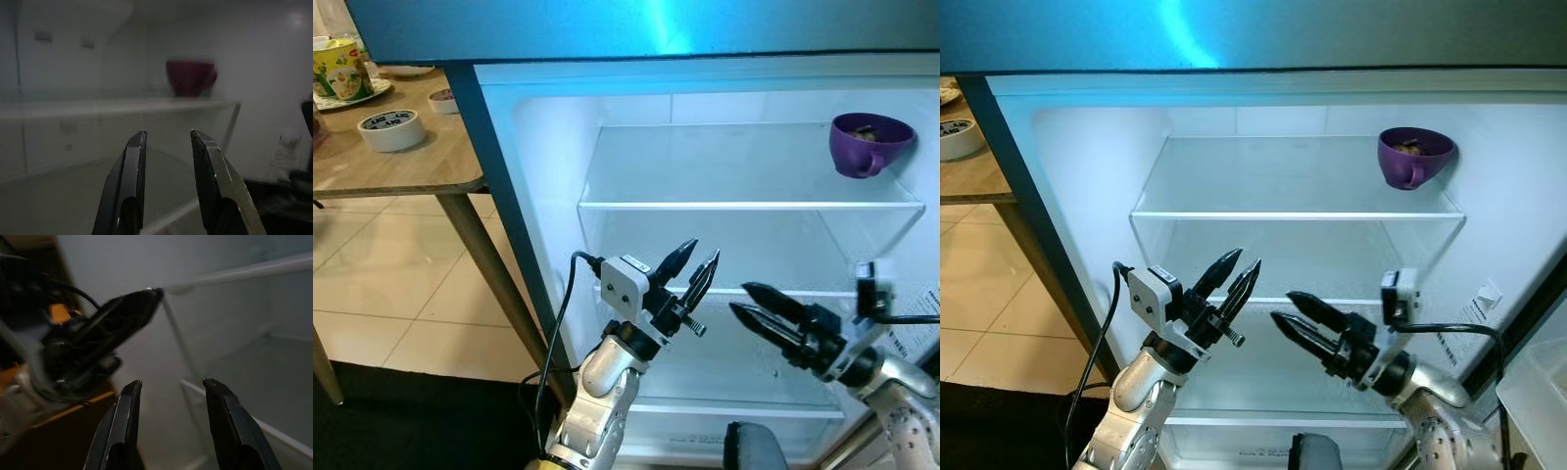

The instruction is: Restocking fridge

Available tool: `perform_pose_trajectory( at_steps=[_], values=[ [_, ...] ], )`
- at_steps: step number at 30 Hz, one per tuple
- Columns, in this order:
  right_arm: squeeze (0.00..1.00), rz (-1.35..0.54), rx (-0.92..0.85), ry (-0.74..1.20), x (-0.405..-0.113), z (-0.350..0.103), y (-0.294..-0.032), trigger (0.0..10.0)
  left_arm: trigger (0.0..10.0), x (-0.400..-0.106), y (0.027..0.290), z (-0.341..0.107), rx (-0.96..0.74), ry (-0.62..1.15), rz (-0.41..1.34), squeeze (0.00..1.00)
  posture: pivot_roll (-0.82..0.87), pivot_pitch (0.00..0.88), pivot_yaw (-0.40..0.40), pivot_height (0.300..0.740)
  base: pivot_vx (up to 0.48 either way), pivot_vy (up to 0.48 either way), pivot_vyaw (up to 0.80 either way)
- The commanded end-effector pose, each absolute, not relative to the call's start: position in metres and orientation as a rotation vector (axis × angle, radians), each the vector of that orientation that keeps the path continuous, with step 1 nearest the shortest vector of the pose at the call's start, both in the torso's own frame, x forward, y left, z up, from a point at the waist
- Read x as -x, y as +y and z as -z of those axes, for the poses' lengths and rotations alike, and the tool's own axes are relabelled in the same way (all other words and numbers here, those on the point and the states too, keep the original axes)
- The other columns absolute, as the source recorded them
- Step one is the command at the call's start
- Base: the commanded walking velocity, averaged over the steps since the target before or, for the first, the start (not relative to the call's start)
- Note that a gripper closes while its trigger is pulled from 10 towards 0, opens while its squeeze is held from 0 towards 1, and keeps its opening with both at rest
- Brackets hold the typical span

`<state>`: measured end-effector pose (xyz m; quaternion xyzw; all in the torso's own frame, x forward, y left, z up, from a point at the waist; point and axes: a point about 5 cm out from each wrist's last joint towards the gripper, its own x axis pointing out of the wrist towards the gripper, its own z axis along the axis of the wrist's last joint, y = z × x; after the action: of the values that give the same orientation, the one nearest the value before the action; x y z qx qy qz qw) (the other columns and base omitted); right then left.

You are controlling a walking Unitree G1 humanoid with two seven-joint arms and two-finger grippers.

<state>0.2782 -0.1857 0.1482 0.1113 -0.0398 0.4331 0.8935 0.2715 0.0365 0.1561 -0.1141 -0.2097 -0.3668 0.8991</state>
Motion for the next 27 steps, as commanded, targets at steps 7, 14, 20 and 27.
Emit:
perform_pose_trajectory(
  at_steps=[7,14,20,27],
  values=[
    [0.0,-0.812,-0.243,-0.033,-0.288,-0.127,-0.171,10.0,10.0,-0.263,0.035,-0.114,0.277,-0.261,0.737,0.0,-0.1,0.068,0.038,0.45,0.0,0.0,0.0],
    [0.0,-0.718,-0.288,-0.067,-0.304,-0.124,-0.157,10.0,10.0,-0.26,0.038,-0.09,0.292,-0.155,0.706,0.0,-0.09,0.066,0.036,0.45,0.0,0.0,0.0],
    [0.0,-0.719,-0.298,-0.04,-0.303,-0.118,-0.161,10.0,10.0,-0.259,0.038,-0.071,0.247,-0.058,0.688,0.0,-0.09,0.065,0.03,0.45,0.0,0.0,0.0],
    [0.0,-0.726,-0.391,-0.043,-0.3,-0.112,-0.17,10.0,10.0,-0.255,0.033,-0.059,0.221,0.005,0.73,0.0,-0.09,0.065,0.03,0.455,0.0,0.0,0.0]
  ],
)
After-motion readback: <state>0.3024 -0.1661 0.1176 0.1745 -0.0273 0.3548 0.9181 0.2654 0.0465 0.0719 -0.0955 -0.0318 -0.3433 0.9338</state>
